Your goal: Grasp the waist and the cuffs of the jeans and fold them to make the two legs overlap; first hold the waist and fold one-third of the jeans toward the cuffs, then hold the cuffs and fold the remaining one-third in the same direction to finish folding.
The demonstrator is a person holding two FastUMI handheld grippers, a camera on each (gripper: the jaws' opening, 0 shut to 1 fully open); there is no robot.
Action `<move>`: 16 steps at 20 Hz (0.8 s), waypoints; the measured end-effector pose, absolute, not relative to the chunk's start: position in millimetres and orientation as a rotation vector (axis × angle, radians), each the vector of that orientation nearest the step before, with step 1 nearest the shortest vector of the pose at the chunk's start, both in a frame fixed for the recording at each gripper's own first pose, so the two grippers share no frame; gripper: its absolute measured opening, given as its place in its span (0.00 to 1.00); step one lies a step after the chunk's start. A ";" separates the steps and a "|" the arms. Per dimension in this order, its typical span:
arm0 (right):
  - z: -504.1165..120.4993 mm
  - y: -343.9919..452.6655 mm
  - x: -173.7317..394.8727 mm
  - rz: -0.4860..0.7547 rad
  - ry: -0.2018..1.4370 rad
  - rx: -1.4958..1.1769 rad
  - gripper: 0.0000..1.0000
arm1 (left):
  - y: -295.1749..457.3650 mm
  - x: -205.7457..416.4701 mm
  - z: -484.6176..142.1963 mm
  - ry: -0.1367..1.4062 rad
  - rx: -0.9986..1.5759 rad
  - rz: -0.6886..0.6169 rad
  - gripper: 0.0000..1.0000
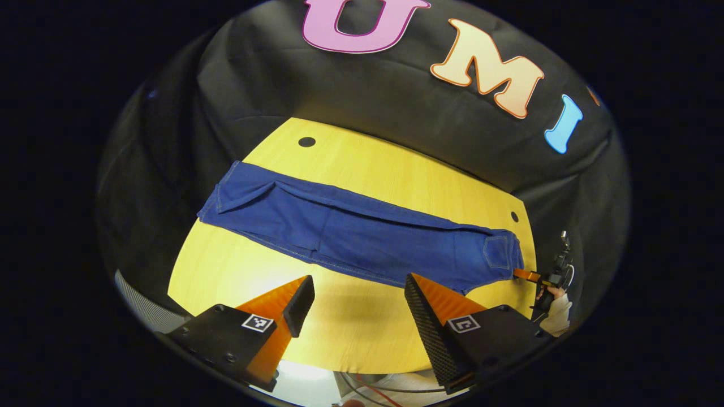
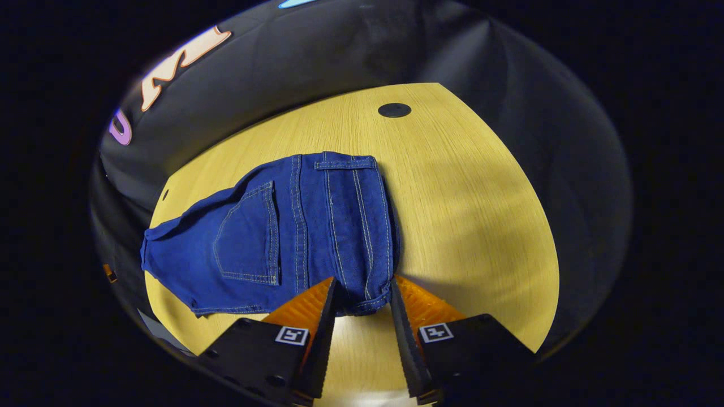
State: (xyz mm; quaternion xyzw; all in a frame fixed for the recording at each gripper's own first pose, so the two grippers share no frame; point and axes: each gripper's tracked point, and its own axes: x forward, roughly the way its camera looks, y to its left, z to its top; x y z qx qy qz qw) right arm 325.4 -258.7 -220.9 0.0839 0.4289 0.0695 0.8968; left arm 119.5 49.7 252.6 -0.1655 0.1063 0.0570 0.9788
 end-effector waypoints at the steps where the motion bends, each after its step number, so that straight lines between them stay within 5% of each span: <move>1: -219.5 -258.4 325.1 0.142 0.882 0.178 0.43 | 50.0 118.7 254.3 0.213 -0.334 0.109 0.95; 2: -221.3 -258.4 324.4 0.143 0.892 0.184 0.45 | 49.5 118.5 255.4 0.212 -0.335 0.108 0.95; 9: -217.2 -258.7 324.5 0.089 0.836 0.231 0.08 | 49.7 118.9 258.2 0.200 -0.338 0.103 0.95; 16: -188.9 -256.1 325.8 0.040 0.745 0.222 0.05 | 50.2 120.5 256.2 0.197 -0.340 0.113 0.95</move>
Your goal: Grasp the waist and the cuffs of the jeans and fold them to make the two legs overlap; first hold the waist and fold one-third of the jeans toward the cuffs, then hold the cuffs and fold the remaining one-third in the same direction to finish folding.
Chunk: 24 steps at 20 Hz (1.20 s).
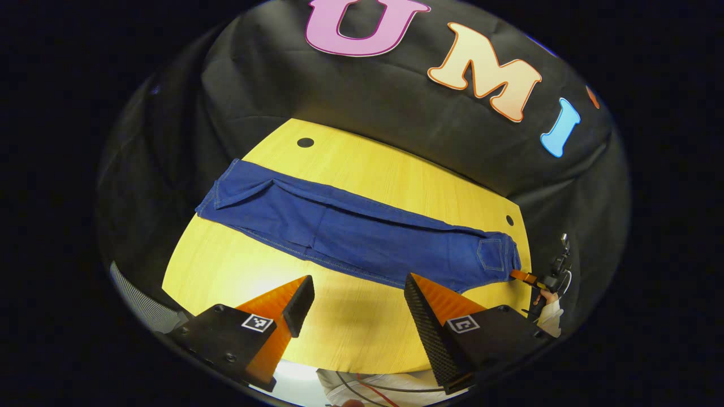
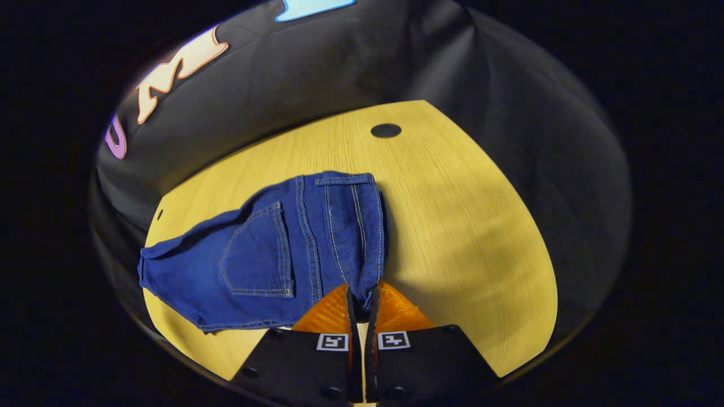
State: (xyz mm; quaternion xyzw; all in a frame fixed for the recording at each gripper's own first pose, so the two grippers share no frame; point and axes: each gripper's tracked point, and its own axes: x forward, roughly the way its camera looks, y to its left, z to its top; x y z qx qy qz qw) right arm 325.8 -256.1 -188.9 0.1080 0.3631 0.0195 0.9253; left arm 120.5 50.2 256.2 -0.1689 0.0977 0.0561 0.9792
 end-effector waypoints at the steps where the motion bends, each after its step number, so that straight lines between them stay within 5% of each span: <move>1: -180.7 -255.3 327.1 0.046 0.716 0.229 0.05 | 50.9 120.6 257.6 0.196 -0.341 0.115 0.95; 16: -18.0 -98.6 259.8 0.106 0.447 0.289 0.04 | 57.7 107.8 254.0 0.204 -0.308 -0.095 0.96; 24: -6.1 54.4 234.9 0.117 0.412 0.195 0.04 | 73.3 102.1 243.6 0.255 -0.328 -0.164 0.95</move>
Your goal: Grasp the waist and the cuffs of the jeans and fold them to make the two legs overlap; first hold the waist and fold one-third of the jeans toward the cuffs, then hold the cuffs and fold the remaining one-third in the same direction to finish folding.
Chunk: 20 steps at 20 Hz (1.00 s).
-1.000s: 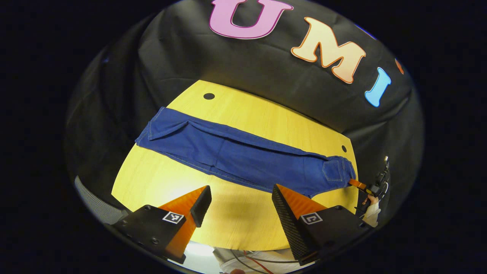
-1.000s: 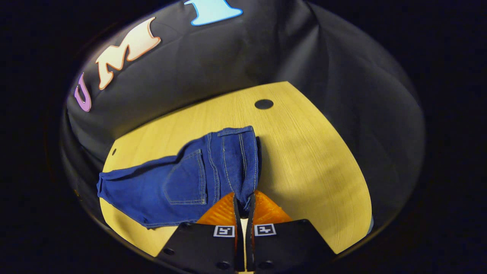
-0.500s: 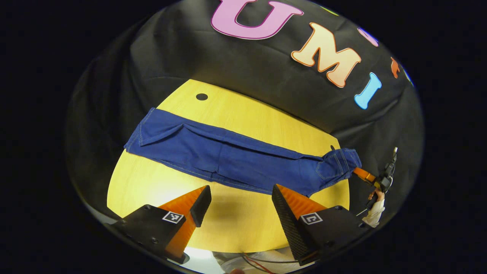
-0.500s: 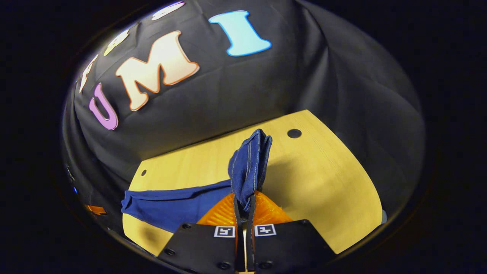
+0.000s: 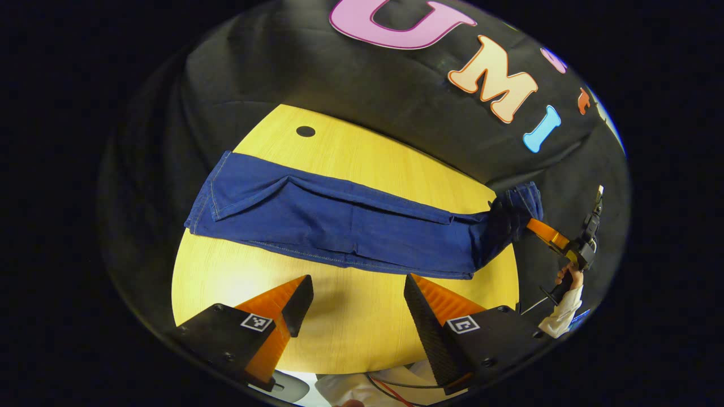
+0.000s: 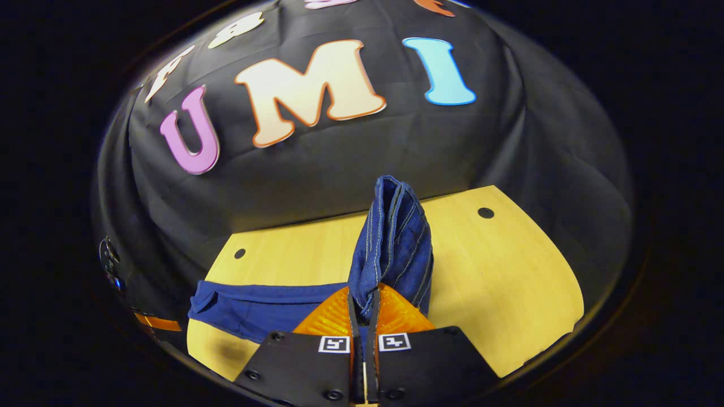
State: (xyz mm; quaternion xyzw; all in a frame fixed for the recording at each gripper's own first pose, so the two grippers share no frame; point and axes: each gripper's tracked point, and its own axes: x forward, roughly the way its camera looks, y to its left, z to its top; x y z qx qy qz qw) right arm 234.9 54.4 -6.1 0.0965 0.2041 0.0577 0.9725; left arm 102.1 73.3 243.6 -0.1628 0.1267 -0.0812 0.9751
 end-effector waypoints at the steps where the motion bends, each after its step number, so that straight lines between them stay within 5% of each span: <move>1: -9.8 75.8 235.7 0.131 0.418 0.191 0.04 | 77.2 101.0 241.9 0.264 -0.327 -0.158 0.96; 12: -119.8 258.4 219.3 0.357 0.610 0.088 0.04 | 102.6 96.1 231.4 0.300 -0.423 -0.085 0.96; 20: -187.6 289.2 219.8 0.368 0.727 0.002 0.04 | 127.2 94.8 224.5 0.306 -0.461 0.003 0.99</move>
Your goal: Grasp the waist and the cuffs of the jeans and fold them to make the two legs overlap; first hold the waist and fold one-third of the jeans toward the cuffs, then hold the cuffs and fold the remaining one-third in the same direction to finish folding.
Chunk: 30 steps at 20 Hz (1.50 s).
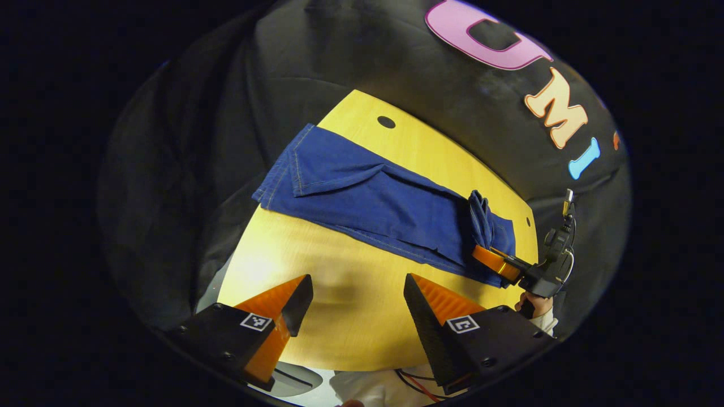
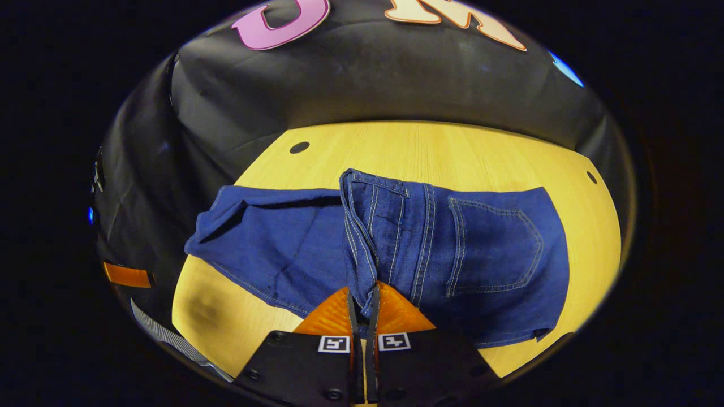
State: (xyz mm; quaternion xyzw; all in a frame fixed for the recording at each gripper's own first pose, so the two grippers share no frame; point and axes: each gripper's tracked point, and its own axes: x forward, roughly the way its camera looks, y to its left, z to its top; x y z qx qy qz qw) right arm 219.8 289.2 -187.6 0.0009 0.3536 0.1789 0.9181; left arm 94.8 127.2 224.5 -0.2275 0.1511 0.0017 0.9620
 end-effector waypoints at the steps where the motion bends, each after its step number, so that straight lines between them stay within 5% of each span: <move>1: -192.3 289.8 219.7 0.365 0.729 -0.007 0.04 | 131.3 96.3 225.2 0.299 -0.467 0.020 0.96; 6: -193.4 302.8 212.3 0.431 0.692 -0.004 0.12 | 148.1 112.6 233.2 0.229 -0.466 0.087 0.96; 8: -186.7 313.3 204.1 0.489 0.696 0.061 0.39 | 154.0 118.3 231.9 0.225 -0.441 0.088 0.96; 11: -175.7 317.6 194.2 0.506 0.659 0.049 1.00 | 170.4 129.9 230.1 0.237 -0.376 0.107 0.96; 30: -101.9 125.0 159.3 0.143 0.569 0.182 0.94 | 220.6 199.4 206.7 0.409 -0.158 0.197 0.94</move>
